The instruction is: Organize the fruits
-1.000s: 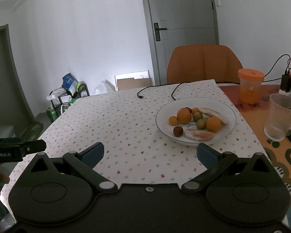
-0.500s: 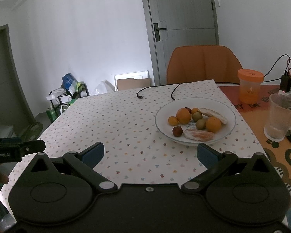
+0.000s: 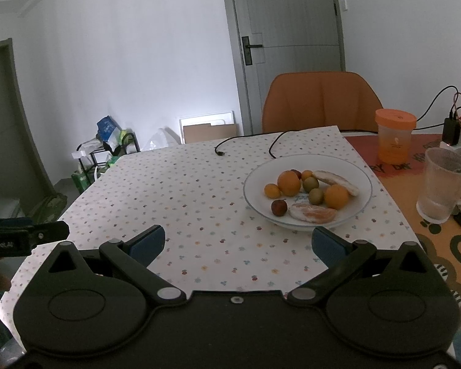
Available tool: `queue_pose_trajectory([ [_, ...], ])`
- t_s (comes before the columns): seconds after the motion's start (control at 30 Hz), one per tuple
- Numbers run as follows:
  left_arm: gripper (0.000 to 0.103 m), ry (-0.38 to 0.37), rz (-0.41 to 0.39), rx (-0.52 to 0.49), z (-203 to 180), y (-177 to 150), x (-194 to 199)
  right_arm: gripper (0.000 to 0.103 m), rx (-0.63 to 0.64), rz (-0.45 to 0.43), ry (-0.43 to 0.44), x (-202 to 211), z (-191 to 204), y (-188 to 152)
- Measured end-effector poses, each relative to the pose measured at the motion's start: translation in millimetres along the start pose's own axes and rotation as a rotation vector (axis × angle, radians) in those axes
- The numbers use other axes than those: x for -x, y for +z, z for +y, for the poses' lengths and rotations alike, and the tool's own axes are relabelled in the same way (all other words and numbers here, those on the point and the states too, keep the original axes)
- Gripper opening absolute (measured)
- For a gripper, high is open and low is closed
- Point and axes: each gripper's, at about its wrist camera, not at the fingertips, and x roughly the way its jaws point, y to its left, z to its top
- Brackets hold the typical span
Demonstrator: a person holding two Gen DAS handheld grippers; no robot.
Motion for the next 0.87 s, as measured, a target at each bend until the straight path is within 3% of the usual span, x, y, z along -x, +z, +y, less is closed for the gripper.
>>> queue_pose_trajectory([
  [0.87, 0.103, 0.003, 0.005, 0.006, -0.1, -1.6, -0.5, 0.103, 0.012, 0.017, -0.011, -3.9, 0.1, -4.0],
])
